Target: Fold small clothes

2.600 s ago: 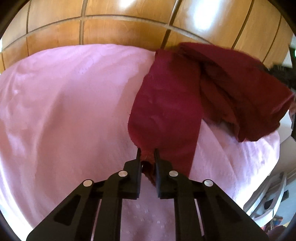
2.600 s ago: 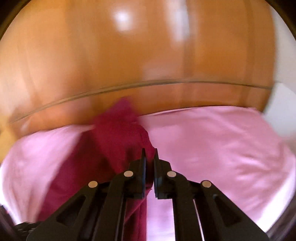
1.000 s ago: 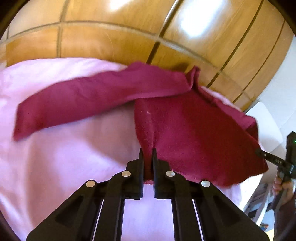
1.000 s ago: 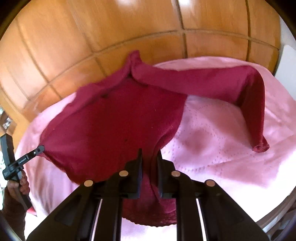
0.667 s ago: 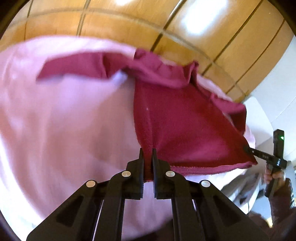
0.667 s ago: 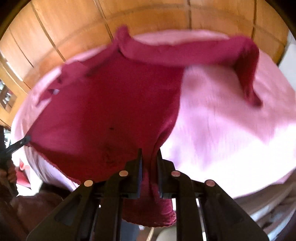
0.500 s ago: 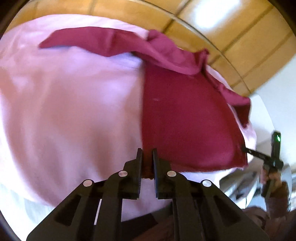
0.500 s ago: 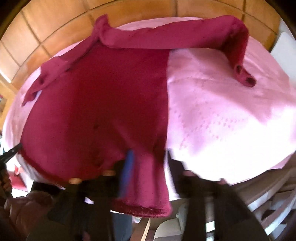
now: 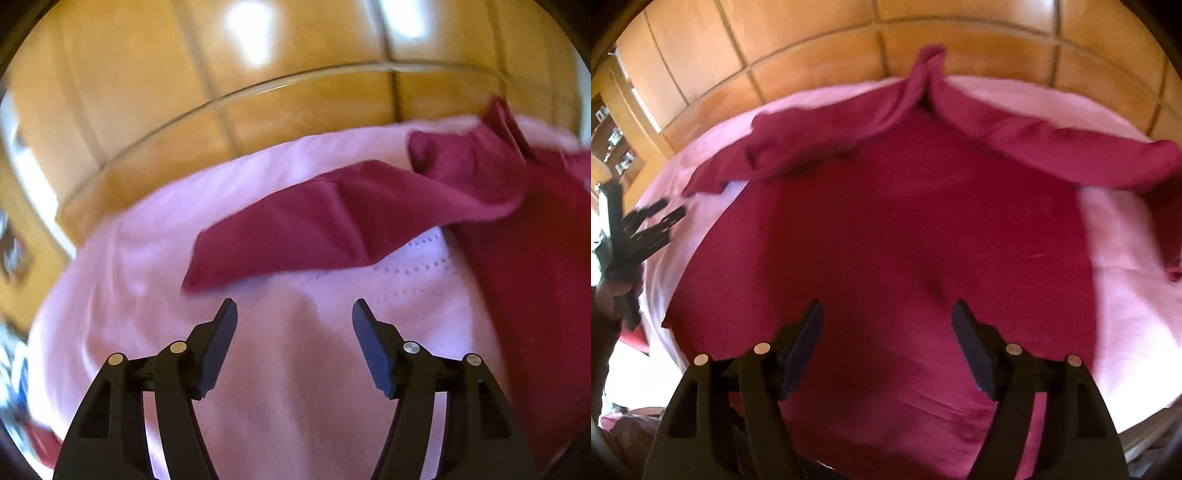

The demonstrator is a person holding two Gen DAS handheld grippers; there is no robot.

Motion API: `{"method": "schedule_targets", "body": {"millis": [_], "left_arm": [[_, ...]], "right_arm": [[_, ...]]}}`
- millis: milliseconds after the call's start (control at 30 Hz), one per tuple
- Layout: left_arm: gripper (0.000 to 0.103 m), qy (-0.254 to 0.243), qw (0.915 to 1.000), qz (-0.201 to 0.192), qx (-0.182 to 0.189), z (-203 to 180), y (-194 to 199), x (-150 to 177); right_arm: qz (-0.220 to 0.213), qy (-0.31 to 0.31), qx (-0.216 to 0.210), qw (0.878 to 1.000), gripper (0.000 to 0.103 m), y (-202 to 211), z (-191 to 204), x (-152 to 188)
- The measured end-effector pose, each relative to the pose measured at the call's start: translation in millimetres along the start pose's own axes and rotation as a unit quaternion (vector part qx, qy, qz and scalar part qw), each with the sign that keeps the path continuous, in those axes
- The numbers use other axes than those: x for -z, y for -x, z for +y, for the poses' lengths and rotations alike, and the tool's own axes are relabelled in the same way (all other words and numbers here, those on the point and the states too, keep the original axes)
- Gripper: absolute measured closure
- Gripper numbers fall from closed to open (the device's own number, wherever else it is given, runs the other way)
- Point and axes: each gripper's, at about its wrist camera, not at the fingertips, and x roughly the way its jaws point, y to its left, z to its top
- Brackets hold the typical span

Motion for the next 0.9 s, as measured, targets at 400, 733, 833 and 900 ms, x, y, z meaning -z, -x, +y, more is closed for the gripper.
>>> {"method": "schedule_targets", "body": {"millis": [400, 733, 833, 900], "left_arm": [[0.095, -0.087, 0.9957, 0.019, 0.027, -9, -70, -34], [0.097, 0.188, 0.9526, -0.015, 0.239, 97, 39, -67], [0.097, 0.241, 0.9212, -0.040, 0.303, 122, 78, -75], [0.097, 0.254, 0.9097, -0.048, 0.325, 128, 96, -82]], "right_arm": [[0.019, -0.018, 0.006, 1.000, 0.028, -37, 19, -10], [-0.024, -0.005, -0.019, 1.000, 0.028, -30, 19, -43], [-0.028, 0.024, -0.030, 0.999, 0.028, -43, 33, -62], [-0.030, 0.051, -0.036, 0.998, 0.030, -55, 47, -80]]}}
